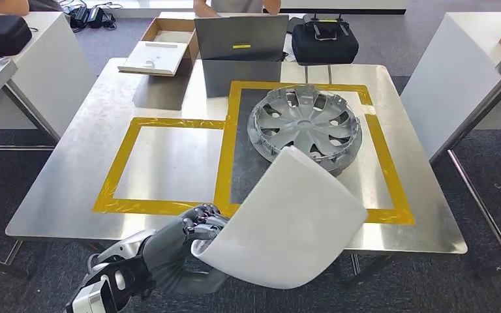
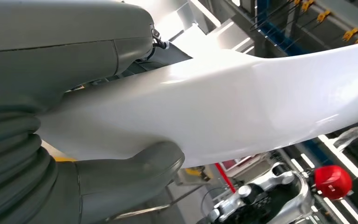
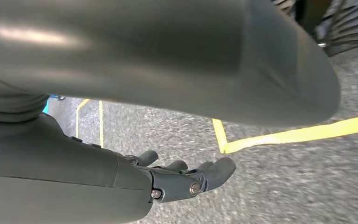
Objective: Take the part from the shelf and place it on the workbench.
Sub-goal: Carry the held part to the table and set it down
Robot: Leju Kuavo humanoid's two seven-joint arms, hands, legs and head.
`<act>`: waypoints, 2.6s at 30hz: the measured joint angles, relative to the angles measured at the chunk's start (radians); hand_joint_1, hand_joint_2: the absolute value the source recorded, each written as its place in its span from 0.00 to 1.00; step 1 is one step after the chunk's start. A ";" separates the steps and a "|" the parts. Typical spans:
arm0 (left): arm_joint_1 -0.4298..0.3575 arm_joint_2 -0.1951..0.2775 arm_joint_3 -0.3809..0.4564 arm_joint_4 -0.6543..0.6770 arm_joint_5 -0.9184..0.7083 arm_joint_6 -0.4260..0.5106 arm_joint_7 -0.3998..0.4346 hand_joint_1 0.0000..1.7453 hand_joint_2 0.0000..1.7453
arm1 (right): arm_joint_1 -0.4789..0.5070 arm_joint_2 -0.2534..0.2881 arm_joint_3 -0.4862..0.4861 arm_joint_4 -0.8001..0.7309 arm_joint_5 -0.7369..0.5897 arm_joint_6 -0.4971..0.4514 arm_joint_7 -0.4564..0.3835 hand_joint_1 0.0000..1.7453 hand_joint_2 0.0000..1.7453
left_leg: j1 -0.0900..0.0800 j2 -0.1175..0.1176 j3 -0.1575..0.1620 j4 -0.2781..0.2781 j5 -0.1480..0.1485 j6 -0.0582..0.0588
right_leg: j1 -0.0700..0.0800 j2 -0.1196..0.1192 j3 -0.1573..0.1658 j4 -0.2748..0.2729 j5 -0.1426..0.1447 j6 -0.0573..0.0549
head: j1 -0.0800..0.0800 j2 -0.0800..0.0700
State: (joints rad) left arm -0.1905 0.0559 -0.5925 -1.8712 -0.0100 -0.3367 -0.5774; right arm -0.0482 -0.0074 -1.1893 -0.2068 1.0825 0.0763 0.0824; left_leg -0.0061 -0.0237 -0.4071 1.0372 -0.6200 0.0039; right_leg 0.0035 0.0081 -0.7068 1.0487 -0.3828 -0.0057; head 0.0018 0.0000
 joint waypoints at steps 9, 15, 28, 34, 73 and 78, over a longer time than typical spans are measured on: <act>0.055 0.037 0.024 -0.034 -0.056 0.104 -0.062 1.00 1.00 | -0.009 -0.004 0.025 0.000 0.042 0.007 -0.016 0.00 0.00 | 0.007 0.012 -0.180 0.164 -0.021 -0.027 | -0.005 0.001 0.091 -0.013 -0.072 -0.023 | -0.010 0.000; 0.097 0.067 0.035 -0.044 -0.109 0.160 -0.094 1.00 1.00 | -0.010 -0.005 0.032 0.000 0.045 0.016 -0.029 0.00 0.00 | 0.003 0.015 -0.157 0.000 0.113 -0.004 | 0.001 0.000 0.111 -0.009 -0.096 -0.008 | -0.012 0.000; 0.166 0.086 0.060 -0.025 -0.443 0.353 -0.046 1.00 1.00 | -0.011 -0.005 0.041 0.000 0.055 0.013 -0.039 0.00 0.00 | 0.001 0.014 -0.154 -0.003 0.112 0.009 | 0.001 -0.001 0.122 -0.026 -0.096 0.008 | -0.012 0.000; 0.150 0.094 0.068 0.074 -0.589 0.410 -0.003 1.00 1.00 | -0.010 -0.005 0.041 0.000 0.036 0.009 -0.030 0.00 0.00 | 0.001 0.014 -0.152 -0.003 0.112 0.009 | 0.001 -0.001 0.122 -0.026 -0.097 0.010 | -0.012 0.000; -0.141 0.007 0.345 1.088 -1.094 0.969 0.214 0.00 0.75 | -0.008 0.010 0.019 0.000 0.045 -0.003 -0.039 0.00 0.00 | 0.004 0.016 -0.149 -0.004 0.115 0.004 | 0.003 0.000 0.122 -0.022 -0.096 0.008 | -0.011 0.000; -0.141 -0.002 0.383 1.075 -1.021 0.973 0.205 0.00 0.00 | -0.007 0.012 0.006 0.000 0.040 -0.010 -0.040 0.00 0.00 | 0.004 0.016 -0.149 -0.004 0.115 0.004 | 0.003 0.000 0.122 -0.022 -0.096 0.008 | -0.011 0.000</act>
State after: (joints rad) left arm -0.3310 0.0542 -0.2093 -0.7962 -1.0307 0.6364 -0.3719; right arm -0.0554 0.0044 -1.1830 -0.2068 1.1230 0.0658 0.0423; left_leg -0.0025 -0.0079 -0.5565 1.0328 -0.5052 0.0084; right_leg 0.0066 0.0081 -0.5850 1.0264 -0.4792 0.0019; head -0.0096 0.0000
